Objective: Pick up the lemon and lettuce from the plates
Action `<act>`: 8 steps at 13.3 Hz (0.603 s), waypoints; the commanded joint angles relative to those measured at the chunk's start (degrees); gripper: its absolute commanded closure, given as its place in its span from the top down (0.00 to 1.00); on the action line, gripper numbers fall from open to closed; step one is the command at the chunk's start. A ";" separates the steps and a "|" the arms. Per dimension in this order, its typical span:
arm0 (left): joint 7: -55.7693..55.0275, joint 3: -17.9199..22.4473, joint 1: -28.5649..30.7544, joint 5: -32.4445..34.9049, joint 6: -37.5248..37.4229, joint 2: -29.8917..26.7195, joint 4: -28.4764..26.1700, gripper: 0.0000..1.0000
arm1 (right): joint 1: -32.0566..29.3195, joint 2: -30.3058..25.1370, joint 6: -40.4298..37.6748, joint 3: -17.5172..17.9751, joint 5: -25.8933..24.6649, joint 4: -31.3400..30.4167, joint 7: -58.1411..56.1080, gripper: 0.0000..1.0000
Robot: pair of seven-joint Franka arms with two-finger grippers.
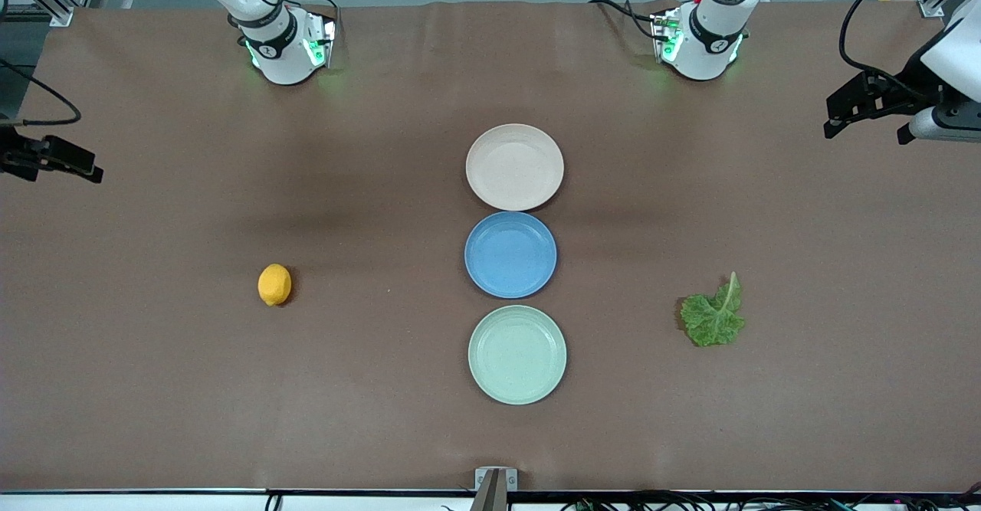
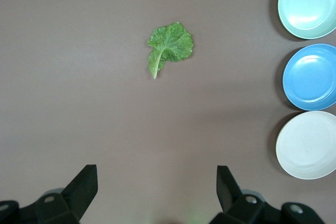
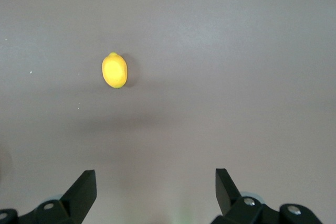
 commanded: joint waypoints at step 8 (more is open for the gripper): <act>0.39 0.05 0.63 -1.08 0.95 -0.09 0.91 1.00 | 0.67 -5.30 0.45 -0.07 0.48 -3.31 -0.15 1.00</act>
